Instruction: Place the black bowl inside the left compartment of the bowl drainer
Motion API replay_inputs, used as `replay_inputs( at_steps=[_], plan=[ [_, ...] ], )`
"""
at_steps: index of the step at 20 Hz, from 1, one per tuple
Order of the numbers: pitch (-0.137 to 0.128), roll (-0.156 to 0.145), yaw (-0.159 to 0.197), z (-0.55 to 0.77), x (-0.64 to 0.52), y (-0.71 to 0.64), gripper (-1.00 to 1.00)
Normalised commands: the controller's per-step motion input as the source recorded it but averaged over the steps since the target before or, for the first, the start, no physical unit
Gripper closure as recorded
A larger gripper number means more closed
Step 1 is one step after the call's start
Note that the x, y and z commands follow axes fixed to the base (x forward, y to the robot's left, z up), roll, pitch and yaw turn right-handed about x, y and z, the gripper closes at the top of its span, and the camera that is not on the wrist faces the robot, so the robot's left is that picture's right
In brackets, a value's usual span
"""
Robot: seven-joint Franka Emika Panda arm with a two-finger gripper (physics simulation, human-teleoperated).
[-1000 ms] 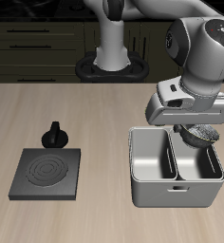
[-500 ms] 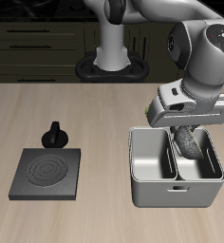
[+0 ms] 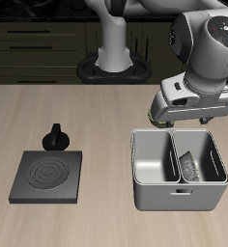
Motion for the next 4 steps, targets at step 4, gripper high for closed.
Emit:
replay_inputs(
  at_steps=[4],
  plan=[
    [-0.069,0.111,-0.019,0.34,-0.61,0.13,-1.0]
  ],
)
